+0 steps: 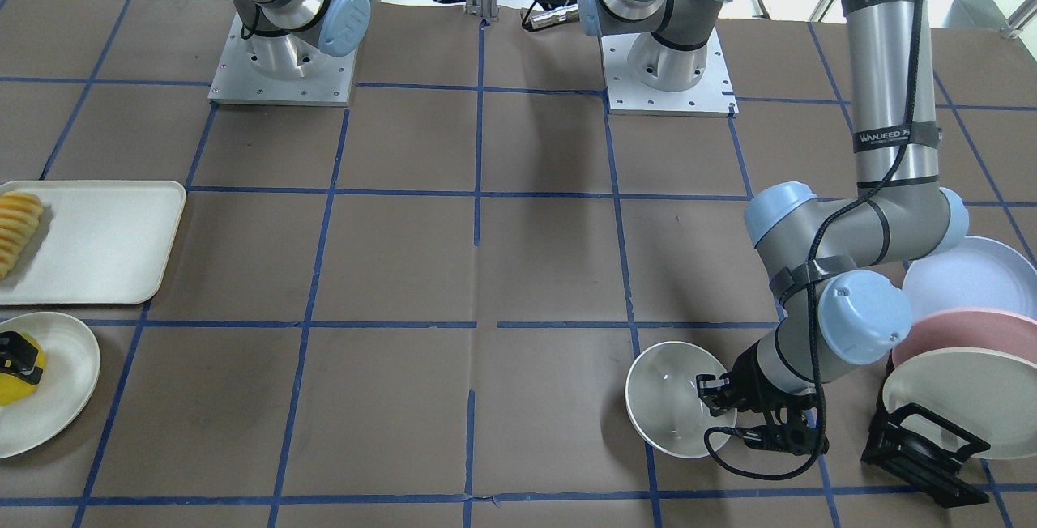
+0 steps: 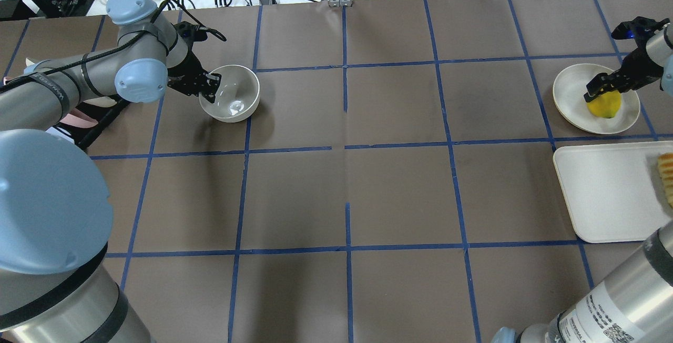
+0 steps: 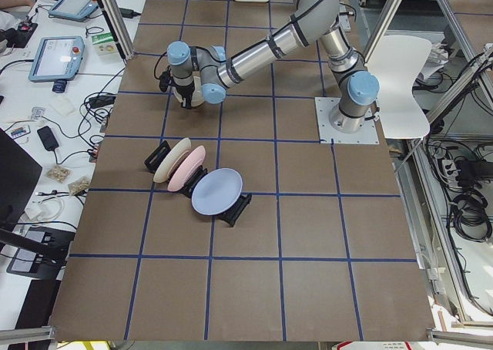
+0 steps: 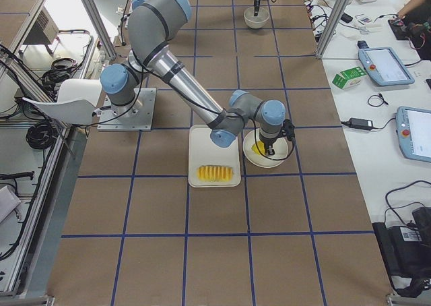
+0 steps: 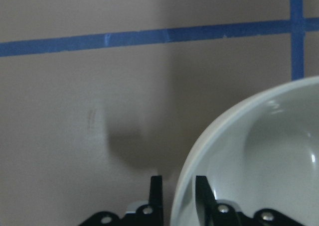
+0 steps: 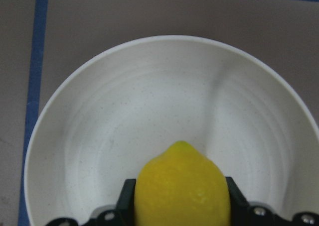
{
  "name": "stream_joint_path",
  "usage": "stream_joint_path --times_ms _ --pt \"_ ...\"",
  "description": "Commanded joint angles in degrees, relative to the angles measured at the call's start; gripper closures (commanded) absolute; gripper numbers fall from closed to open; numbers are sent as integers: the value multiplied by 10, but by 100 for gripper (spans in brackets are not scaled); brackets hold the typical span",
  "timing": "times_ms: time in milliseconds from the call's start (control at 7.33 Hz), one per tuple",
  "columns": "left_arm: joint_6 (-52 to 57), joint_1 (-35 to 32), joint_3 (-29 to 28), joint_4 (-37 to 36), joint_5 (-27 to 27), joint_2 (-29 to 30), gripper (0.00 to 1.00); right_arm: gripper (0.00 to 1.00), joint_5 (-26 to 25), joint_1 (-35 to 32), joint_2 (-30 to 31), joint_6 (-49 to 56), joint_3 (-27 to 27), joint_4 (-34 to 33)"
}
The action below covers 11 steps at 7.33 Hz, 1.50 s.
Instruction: Place bowl and put lemon in it
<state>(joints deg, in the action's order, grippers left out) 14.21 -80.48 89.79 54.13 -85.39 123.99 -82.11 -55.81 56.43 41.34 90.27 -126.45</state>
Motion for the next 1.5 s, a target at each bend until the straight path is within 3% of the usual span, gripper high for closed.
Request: stream_joint_path --times_ms 0,136,545,818,1364 --pt "-6 -9 -5 5 9 -11 100 63 -9 -1 51 -2 -4 43" --pt "-37 -20 -7 18 65 -29 100 63 -9 -2 107 -11 -3 105" --pt "-179 -134 11 27 79 -56 100 63 -30 -3 276 -47 -1 267" --pt "-229 -192 28 16 80 -53 100 63 -31 -38 321 -120 8 320" --pt "-257 -208 59 3 79 -37 100 63 -58 -194 336 -324 6 328"
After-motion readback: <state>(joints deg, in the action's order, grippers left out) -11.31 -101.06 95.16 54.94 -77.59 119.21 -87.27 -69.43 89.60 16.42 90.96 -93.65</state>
